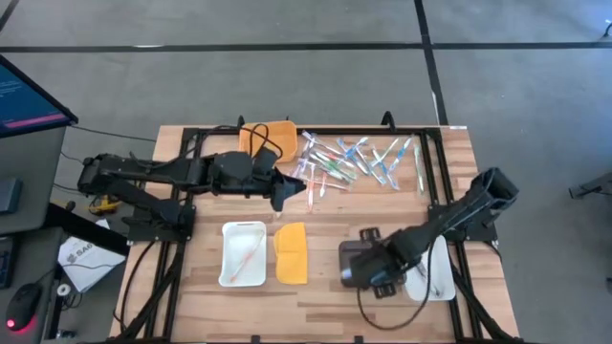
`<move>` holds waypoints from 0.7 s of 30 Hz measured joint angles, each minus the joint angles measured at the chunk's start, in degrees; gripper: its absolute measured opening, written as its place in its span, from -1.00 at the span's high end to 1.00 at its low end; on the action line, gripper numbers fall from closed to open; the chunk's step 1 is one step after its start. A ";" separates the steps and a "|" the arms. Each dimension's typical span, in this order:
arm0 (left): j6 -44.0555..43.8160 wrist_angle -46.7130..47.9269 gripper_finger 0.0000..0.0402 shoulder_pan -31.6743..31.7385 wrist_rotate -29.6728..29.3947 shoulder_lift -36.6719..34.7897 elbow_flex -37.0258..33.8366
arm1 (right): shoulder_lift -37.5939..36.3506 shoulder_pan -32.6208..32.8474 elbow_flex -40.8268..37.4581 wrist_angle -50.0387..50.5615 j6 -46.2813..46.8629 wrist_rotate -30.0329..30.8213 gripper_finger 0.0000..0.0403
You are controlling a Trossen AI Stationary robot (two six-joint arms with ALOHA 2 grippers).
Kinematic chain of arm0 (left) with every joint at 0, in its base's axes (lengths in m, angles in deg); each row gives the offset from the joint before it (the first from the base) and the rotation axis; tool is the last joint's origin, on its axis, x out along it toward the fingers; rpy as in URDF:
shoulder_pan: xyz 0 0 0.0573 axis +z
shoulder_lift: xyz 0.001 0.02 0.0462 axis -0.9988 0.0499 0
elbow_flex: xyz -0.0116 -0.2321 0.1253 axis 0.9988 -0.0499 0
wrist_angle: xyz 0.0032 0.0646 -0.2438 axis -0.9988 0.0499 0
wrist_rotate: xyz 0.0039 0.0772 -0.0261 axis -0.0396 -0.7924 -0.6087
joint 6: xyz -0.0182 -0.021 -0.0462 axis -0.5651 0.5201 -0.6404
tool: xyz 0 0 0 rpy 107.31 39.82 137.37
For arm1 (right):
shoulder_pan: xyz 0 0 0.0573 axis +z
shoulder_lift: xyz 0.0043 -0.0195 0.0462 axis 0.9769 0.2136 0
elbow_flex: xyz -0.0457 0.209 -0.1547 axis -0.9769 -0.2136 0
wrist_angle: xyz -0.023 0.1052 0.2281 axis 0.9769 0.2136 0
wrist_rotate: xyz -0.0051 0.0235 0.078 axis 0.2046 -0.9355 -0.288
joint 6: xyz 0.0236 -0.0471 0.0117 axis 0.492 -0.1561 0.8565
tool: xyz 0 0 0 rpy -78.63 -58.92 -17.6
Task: Pick & Place Toothbrushes
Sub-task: Put the blue toothbrush into the black bin
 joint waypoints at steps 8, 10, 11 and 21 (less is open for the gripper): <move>-1.87 -1.22 0.46 -1.49 -1.25 0.00 0.00 | 5.08 0.87 -0.18 3.73 -9.93 -0.02 0.96; -1.90 -1.41 0.46 -1.84 -1.25 0.00 0.00 | 5.20 0.26 -0.76 3.49 -9.71 -0.03 0.96; -2.11 -1.47 0.46 -2.00 -1.27 0.00 0.00 | 5.20 -0.06 -1.02 3.24 -9.17 0.02 0.96; -2.59 -2.33 0.46 -2.40 -1.87 0.00 0.00 | 5.20 -2.85 -1.69 -0.83 -8.25 -0.02 0.96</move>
